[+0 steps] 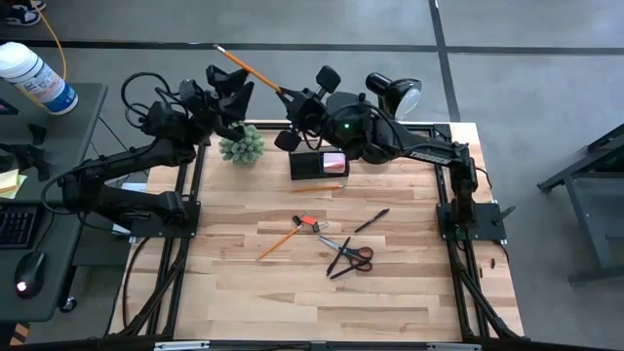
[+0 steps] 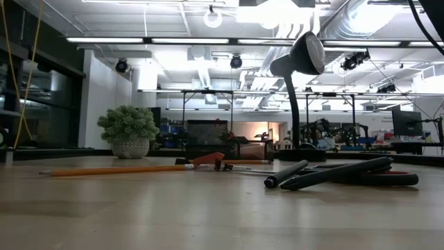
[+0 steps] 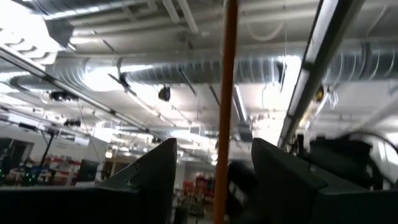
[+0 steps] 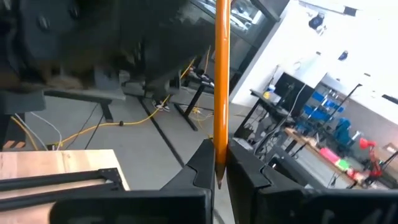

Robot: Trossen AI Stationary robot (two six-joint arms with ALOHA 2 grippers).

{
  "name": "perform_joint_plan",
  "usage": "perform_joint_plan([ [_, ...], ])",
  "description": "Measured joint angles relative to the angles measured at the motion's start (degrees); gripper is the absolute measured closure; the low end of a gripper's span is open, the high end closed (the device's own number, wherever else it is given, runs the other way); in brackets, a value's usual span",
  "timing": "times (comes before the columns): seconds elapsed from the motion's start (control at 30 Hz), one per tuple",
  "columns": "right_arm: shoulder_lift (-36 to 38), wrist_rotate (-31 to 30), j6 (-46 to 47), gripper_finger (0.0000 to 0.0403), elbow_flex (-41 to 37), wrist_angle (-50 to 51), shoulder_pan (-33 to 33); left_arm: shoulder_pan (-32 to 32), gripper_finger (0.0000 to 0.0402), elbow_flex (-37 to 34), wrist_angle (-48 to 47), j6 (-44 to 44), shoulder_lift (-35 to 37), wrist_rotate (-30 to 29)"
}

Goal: Pick and place office supplies into organizer
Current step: Put the bottom right yellow pencil into the black desk organizer

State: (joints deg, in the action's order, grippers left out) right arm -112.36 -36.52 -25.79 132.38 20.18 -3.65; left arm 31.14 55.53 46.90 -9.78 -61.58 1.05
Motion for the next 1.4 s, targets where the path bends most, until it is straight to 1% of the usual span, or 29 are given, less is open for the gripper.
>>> perform_joint_plan([
  [0.13,0.0,0.0,1.6,0.0391,0.0,1.7,-0.1,0.0,0.0204,0.0,3.2,-1.0,0.0,0.6],
  [0.3,0.0,1.1,1.7,0.0391,0.0,2.0,-0.1,0.0,0.0204,0.0,3.1,-1.5,0.0,1.9],
  [0.4,0.0,4.6,1.9,0.0391,0.0,3.9,-0.1,0.0,0.0204,0.0,3.1,-2.4,0.0,1.4],
  [0.47,0.0,5.5,3.8,0.0391,0.0,5.5,0.0,0.0,0.0204,0.0,3.1,-2.5,0.0,1.3],
  [0.57,-0.3,5.2,5.3,0.0391,0.0,6.7,-0.1,0.0,0.0204,0.0,3.6,-2.5,0.0,1.3],
  [1.1,-0.4,2.3,5.2,0.0391,0.0,8.3,-0.2,0.0,0.0205,0.0,3.4,-2.5,0.0,0.8],
  [1.17,-0.4,2.4,5.2,0.0391,0.0,8.4,-0.2,0.0,0.0212,0.0,2.8,-2.5,0.0,0.8],
  [1.23,-0.4,2.4,5.2,0.0391,0.0,8.7,-0.2,0.0,0.0229,0.0,2.2,-2.5,0.0,0.8],
  [1.4,-0.4,2.4,5.3,0.0391,0.0,8.8,-0.2,0.0,0.0299,0.0,2.2,-1.1,0.0,0.8],
])
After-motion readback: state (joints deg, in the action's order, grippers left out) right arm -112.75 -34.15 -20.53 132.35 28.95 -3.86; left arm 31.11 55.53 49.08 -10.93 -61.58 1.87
